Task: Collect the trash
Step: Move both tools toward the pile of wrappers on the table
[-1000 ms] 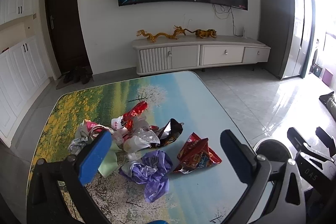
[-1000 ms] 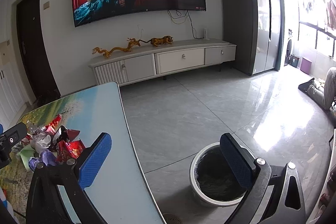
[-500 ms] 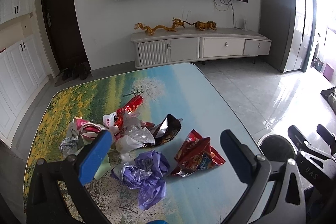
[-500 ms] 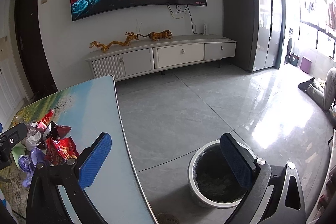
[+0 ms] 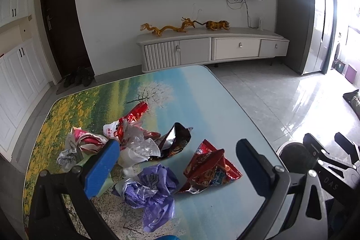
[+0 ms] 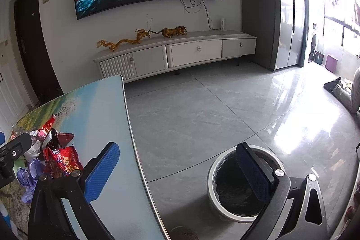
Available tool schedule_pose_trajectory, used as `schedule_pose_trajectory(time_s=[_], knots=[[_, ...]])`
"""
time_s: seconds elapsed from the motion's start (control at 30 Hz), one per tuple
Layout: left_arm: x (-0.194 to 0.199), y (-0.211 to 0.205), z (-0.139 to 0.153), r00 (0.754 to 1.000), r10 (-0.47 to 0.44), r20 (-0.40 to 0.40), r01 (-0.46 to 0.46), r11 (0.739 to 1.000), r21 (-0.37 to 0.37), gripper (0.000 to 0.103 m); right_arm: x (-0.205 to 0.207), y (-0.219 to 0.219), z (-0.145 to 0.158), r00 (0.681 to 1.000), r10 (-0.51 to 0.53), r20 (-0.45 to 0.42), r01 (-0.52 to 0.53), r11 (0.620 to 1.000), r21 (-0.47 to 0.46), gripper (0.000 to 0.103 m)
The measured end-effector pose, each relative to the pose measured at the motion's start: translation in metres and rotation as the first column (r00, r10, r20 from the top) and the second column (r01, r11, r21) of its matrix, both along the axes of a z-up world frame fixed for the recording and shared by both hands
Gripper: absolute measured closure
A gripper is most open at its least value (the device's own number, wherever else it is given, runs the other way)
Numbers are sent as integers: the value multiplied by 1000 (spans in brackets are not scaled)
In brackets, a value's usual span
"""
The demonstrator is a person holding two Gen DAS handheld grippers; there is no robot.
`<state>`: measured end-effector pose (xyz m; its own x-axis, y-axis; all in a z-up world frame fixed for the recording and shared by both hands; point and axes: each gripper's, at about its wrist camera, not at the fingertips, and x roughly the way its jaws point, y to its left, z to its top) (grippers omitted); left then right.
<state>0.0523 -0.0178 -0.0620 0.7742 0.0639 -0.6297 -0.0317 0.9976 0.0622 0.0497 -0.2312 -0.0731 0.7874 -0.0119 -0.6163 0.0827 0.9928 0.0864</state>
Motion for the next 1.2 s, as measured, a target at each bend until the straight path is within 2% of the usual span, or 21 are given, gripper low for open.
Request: schedule_pose_trajectory(time_s=[0.13,0.27,0.4,0.57,0.77,0.93,1.2], knots=[[-7,12,14,999,18,28,-16,998,-58,0,-5,-1,8,1000,3,19,-3,1000,11,0],[-22,38,46,991,98,90,-86,989,-124,0,-13,4,22,999,10,44,-11,1000,1,0],[-49,63,89,965,188,183,-159,974,-159,0,-27,13,39,996,29,82,-29,1000,-4,0],[-91,79,140,932,235,278,-187,964,-188,0,-52,23,69,987,54,153,-53,999,-8,0],[-138,92,175,893,302,334,-269,953,-141,0,-81,35,103,966,103,235,-102,995,-17,0],[-168,113,206,864,327,382,-305,945,-119,0,-87,48,126,946,170,276,-163,986,-45,0],[-202,128,270,817,275,507,-299,954,-34,0,-84,51,151,927,201,318,-182,979,-89,0]])
